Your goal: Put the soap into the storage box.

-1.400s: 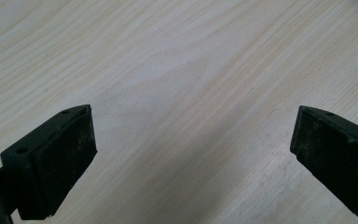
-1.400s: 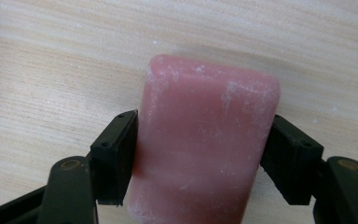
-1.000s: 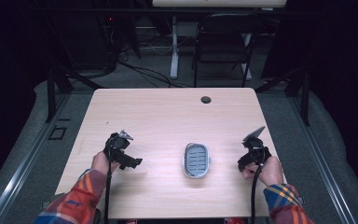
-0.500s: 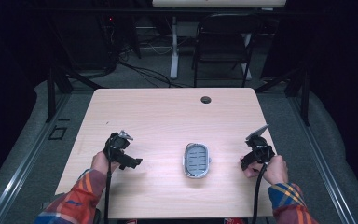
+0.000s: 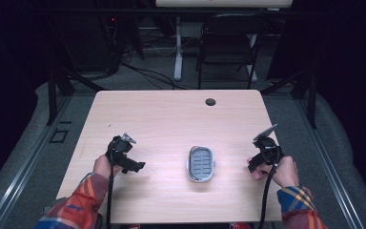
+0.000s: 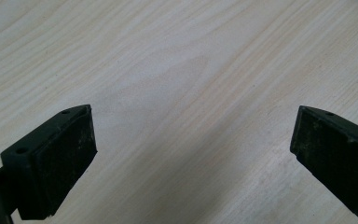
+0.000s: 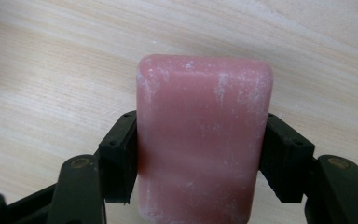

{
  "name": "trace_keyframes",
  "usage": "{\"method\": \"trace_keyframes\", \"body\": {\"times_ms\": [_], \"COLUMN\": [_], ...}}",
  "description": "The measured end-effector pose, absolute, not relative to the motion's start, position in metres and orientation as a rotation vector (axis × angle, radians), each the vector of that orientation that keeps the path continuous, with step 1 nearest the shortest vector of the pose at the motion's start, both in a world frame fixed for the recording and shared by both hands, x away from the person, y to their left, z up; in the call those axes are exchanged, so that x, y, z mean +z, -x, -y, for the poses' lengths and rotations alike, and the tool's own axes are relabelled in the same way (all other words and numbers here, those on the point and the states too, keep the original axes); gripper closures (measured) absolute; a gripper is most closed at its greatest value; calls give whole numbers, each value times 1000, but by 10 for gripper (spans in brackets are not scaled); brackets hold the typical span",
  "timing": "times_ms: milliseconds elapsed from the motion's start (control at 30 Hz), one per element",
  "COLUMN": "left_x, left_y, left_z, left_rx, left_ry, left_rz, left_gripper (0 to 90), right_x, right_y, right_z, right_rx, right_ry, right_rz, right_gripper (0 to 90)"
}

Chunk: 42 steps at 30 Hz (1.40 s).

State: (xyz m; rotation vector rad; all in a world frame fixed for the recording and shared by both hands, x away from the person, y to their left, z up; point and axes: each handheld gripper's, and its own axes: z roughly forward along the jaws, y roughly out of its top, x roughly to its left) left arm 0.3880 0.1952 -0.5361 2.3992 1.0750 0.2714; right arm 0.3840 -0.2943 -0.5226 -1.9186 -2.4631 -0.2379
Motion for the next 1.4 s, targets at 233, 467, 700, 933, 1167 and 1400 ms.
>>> {"method": "trace_keyframes", "body": {"times_ms": [233,467,700,933,1167,1400], "left_x": [-537,-538,-537,-538,-537,-536], "left_y": [-389,-390,-390,-390,-389,-388], "left_z": [-193,-191,-192,-192,-192,-192], "left_rx": [260,264,261,265,268,266], "left_ry": [-2408,-2414,-2412,-2407,-2411,-2407], "left_rz": [-1064,-1061,-1059,-1068,-1064,-1064], "left_gripper": [2,2,2,2,2,2], "right_x": [-511,-507,-505,-504,-499,-489], "right_y": [-382,-384,-385,-387,-383,-389], "right_z": [287,277,266,255,242,234], "right_rx": [-269,-252,-263,-213,-237,-220], "right_ry": [1900,1857,1816,1741,1705,1642], "right_rz": [2486,2523,2552,2584,2611,2639], "right_gripper": [370,371,371,372,372,372]}}
